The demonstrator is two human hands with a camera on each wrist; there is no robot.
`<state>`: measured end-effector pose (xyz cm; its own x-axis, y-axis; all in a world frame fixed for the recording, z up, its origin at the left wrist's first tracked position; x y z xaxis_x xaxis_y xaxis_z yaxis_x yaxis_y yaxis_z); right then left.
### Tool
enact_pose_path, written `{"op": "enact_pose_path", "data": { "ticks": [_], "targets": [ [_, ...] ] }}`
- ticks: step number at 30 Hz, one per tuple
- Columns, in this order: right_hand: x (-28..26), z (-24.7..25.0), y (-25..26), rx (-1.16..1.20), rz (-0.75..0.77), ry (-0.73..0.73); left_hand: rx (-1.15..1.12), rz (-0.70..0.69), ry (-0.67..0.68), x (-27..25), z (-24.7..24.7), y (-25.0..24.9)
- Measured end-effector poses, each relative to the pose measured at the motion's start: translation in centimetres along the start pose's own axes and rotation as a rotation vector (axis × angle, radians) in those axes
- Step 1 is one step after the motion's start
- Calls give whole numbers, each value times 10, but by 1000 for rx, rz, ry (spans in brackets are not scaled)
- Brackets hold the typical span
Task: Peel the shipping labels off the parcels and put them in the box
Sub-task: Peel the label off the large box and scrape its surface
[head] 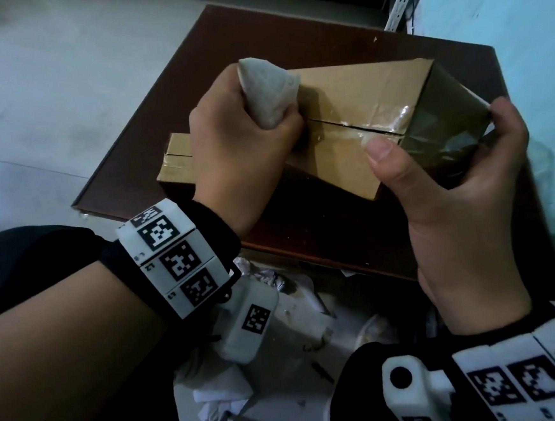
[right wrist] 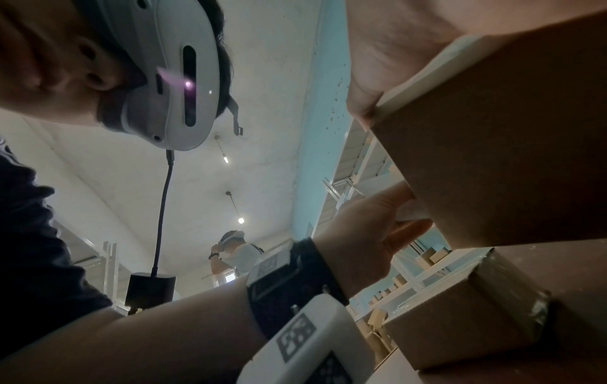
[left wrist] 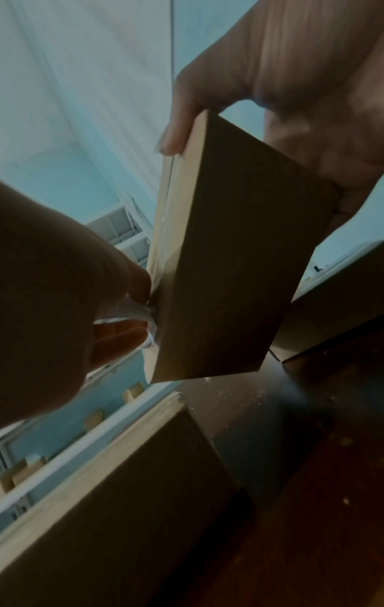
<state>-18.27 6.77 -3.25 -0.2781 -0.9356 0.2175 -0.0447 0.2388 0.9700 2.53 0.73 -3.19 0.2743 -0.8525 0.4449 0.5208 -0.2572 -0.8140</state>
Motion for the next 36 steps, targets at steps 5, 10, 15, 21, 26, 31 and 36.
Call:
{"op": "enact_pose_path", "data": {
  "ticks": [5, 10, 15, 21, 26, 31, 36],
  "targets": [
    [1, 0, 1, 28, -14, -5, 24, -23, -17, 1, 1, -1],
    [3, 0, 0, 74, -70, -32, 29, 15, -25, 4, 2, 0],
    [3, 0, 1, 109, -105, -40, -36, 66, -24, 5, 3, -1],
    [4, 0, 1, 170, -180, -55, -111, 155, 16, 7, 2, 2],
    [4, -2, 3, 161, -206, -61, -233, 232, 71, 7, 2, 6],
    [5, 0, 2, 169, -241, -28, -361, 311, 79, 5, 0, 7],
    [7, 1, 0, 180, -258, -25, -509, 403, 70, 3, 0, 5]
  ]
}}
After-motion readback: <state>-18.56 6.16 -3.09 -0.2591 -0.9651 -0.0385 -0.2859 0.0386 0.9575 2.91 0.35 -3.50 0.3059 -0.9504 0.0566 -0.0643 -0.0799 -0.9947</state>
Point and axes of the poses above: each hand's wrist, its own x-axis towards the middle knuckle, its own z-axis out of the back of the hand, y = z × x, the point moved 3 cm from there along x, towards the middle knuckle, and after that the axes turned 5 degrees about x, right-handed, at the moved point
